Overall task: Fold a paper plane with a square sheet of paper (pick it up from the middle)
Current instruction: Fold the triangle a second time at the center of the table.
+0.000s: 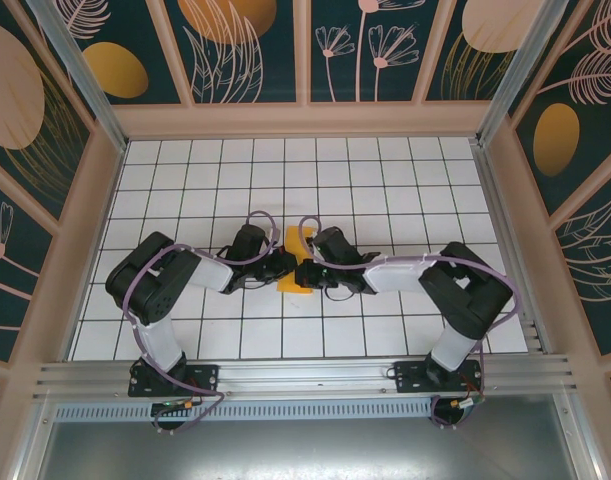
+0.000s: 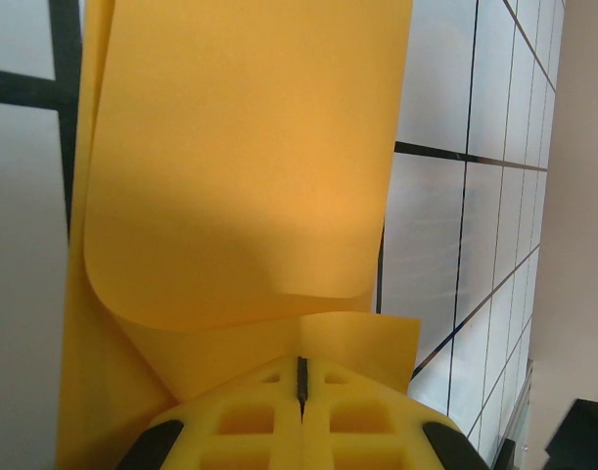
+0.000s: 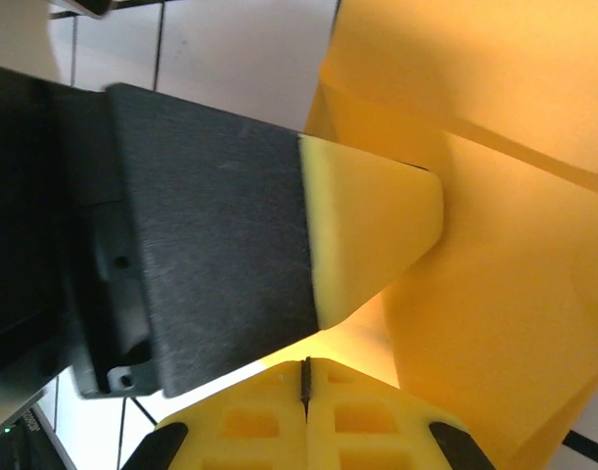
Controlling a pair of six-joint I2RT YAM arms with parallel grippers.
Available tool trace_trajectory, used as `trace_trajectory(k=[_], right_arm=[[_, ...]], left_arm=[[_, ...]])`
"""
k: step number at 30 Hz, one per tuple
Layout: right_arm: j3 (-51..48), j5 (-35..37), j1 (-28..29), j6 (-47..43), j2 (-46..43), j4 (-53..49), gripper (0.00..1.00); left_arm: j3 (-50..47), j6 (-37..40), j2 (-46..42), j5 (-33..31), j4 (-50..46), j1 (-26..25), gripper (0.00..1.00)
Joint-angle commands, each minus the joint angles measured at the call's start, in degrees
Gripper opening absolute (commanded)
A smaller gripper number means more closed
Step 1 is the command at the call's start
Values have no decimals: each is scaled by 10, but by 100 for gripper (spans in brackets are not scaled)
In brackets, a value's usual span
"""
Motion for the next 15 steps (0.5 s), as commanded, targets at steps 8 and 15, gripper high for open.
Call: trace_trajectory(k=[8, 15], right_arm=[[29, 30, 1, 6, 26, -44, 0], [20, 38, -3, 3, 22, -56, 0]], left_arm=[[-11, 22, 27, -17, -54, 1, 0], [-10, 21, 28, -17, -55, 2, 0]])
